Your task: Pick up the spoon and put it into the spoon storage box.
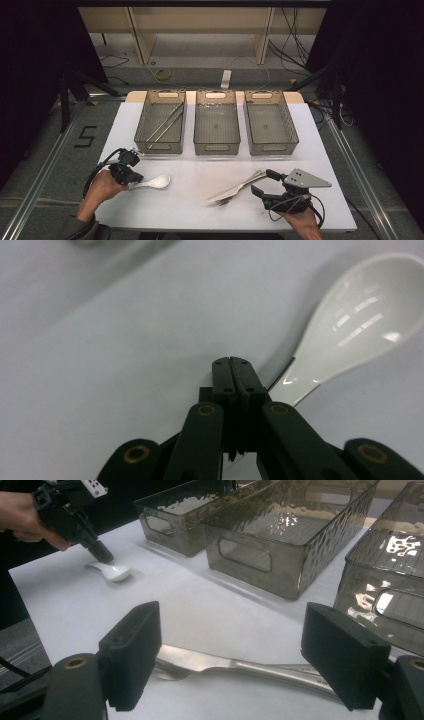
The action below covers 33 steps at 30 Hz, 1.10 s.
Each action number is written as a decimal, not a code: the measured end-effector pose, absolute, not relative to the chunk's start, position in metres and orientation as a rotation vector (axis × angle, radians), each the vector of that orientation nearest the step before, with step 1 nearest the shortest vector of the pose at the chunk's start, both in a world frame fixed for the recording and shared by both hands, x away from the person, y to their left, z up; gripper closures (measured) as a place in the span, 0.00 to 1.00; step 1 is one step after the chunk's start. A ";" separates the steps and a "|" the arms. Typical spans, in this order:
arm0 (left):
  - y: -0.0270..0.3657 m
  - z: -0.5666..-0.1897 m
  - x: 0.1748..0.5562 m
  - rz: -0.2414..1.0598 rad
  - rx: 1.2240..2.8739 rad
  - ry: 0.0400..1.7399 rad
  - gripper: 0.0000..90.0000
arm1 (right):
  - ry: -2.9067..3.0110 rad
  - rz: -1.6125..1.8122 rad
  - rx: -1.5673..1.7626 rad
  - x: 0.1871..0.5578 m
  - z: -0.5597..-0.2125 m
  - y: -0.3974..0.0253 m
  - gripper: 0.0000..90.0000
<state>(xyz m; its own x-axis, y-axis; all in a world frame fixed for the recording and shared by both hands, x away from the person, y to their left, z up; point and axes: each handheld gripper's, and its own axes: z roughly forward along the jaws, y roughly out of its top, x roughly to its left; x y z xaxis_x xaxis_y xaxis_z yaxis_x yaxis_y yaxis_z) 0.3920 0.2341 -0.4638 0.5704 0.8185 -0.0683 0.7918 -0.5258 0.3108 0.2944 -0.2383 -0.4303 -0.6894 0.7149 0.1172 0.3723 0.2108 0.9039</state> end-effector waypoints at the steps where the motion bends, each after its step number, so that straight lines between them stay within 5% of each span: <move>1: 0.232 -0.464 0.389 0.115 2.504 1.313 0.99 | 2.163 1.475 1.017 0.294 -0.430 -0.238 0.28; 11: 0.224 -0.464 0.379 0.070 2.541 1.262 0.99 | 2.165 1.471 1.018 0.294 -0.430 -0.238 0.28; 17: 0.229 -0.454 0.380 0.152 2.468 1.286 0.98 | 2.164 1.472 1.017 0.295 -0.430 -0.238 0.28; 20: 0.230 -0.448 0.380 0.161 2.430 1.298 0.90 | 2.164 1.473 1.018 0.294 -0.430 -0.238 0.28; 26: 0.226 -0.439 0.377 0.115 2.386 1.260 0.56 | 2.167 1.472 1.017 0.295 -0.430 -0.238 0.28; 33: 0.216 -0.433 0.373 0.105 2.423 1.213 0.40 | 2.166 1.473 1.016 0.294 -0.430 -0.238 0.28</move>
<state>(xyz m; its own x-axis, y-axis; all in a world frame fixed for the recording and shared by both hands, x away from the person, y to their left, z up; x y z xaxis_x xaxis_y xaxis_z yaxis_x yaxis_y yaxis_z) 0.3729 0.2156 -0.4330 0.6153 0.7790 -0.1206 0.7468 -0.5270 0.4056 0.2944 -0.2382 -0.4303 -0.6909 0.7132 0.1178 0.3719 0.2109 0.9040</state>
